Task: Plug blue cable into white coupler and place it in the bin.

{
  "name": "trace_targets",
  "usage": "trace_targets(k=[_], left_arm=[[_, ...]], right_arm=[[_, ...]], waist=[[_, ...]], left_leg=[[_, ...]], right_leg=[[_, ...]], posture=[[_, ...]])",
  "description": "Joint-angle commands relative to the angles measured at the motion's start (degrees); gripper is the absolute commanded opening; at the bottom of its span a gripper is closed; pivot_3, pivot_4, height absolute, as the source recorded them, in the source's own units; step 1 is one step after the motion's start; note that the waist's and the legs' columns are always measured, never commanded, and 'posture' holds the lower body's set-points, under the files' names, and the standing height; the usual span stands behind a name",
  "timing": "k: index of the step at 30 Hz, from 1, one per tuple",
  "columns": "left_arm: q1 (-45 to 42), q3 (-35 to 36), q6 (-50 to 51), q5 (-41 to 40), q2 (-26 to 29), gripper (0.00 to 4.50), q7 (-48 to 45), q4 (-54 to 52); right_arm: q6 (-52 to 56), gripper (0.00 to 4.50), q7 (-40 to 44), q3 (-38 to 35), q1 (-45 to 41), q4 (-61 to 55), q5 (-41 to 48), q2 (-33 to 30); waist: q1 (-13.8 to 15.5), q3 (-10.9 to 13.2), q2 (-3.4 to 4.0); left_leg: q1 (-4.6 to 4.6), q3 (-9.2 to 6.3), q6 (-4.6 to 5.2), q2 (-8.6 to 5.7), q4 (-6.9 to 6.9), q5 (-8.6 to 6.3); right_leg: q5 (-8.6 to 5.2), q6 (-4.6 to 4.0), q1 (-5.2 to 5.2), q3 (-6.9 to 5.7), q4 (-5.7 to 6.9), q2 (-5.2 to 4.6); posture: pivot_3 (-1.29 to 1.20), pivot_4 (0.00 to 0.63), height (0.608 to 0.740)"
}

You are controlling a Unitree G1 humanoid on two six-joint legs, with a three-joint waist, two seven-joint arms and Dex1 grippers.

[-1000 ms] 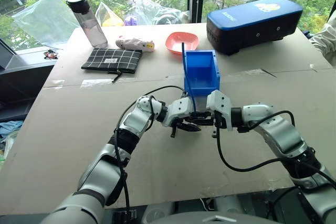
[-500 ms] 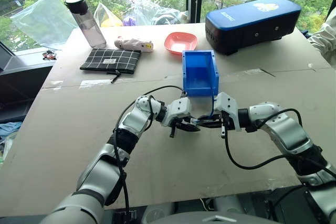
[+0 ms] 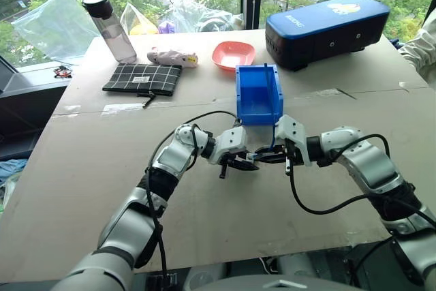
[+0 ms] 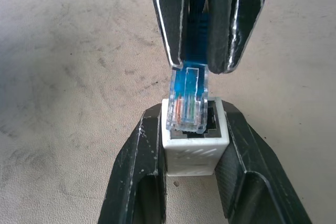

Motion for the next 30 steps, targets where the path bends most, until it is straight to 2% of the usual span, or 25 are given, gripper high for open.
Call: trace_targets(k=[1,30], left_arm=[[-0.3,1.0,-0.1,-1.6,-0.5,0.61,0.2,-3.6],[-0.6,0.0,0.7,-1.1,-0.1,0.61,0.1,-4.4]], right_arm=[[1.8,0.0,0.3,-0.6,-2.0,-3.1,0.7,-0.4],[11.0,0.0,2.5,1.0,-9.8,-7.8,2.7,-3.9]], waist=[[0.0,0.0,0.0],[0.0,0.0,0.0]], left_leg=[[0.0,0.0,0.0,0.0,0.0,0.0],[-0.1,-0.02,0.0,-0.01,-0.01,0.0]], right_leg=[[0.0,0.0,0.0,0.0,0.0,0.0],[0.0,0.0,-0.07,-0.02,-0.04,-0.04]], posture=[[0.0,0.15,0.74],[0.0,0.15,0.74]])
